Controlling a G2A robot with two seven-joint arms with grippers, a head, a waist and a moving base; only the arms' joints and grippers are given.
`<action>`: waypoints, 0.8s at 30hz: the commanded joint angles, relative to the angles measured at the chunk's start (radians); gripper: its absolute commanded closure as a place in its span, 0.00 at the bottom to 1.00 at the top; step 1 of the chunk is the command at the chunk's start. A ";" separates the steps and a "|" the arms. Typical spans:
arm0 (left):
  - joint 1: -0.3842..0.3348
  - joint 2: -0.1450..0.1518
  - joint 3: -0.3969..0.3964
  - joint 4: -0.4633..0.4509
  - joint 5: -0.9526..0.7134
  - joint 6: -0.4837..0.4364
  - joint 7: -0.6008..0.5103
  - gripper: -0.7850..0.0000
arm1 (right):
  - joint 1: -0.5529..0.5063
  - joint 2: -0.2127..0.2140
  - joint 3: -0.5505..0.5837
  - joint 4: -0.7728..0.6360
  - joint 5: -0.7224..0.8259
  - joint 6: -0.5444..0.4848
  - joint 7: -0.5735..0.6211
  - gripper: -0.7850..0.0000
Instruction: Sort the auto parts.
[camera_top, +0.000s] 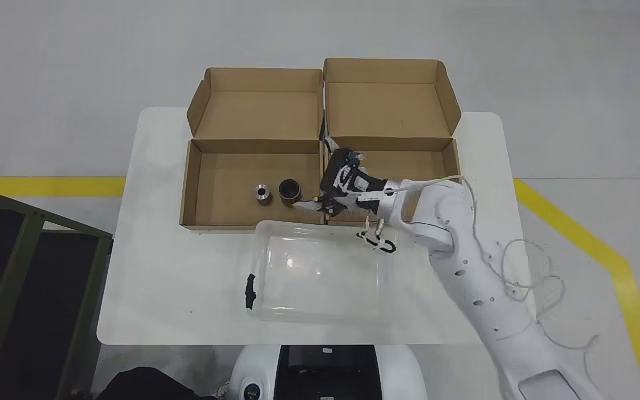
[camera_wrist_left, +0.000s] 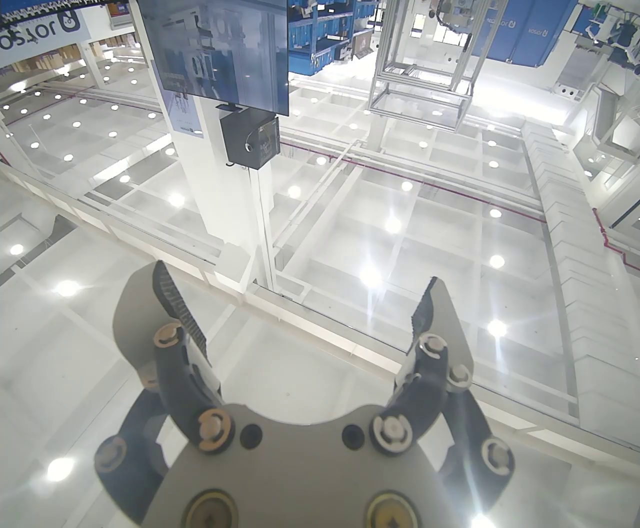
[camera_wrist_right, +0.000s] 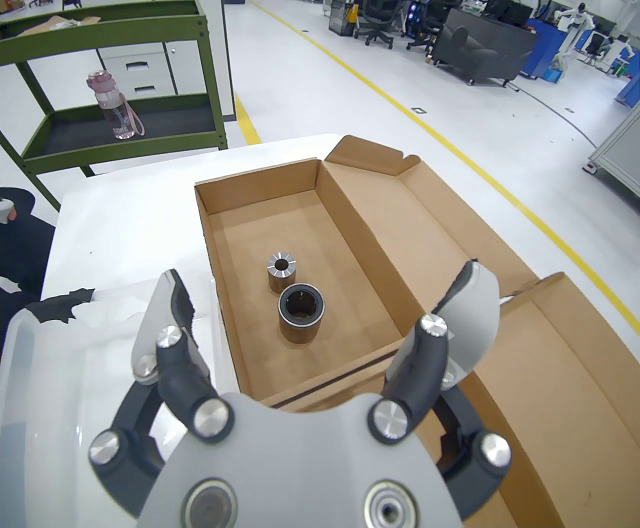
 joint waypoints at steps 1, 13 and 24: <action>0.000 0.000 0.000 0.000 0.000 0.000 0.000 0.00 | -0.033 0.010 0.041 -0.029 -0.006 -0.007 -0.014 0.00; 0.000 0.000 0.000 0.000 0.000 0.000 0.000 0.00 | -0.190 0.051 0.207 -0.093 -0.040 -0.045 -0.144 0.00; 0.000 0.000 0.000 0.000 0.000 0.000 0.000 0.00 | -0.327 0.090 0.416 -0.133 -0.061 -0.059 -0.236 0.00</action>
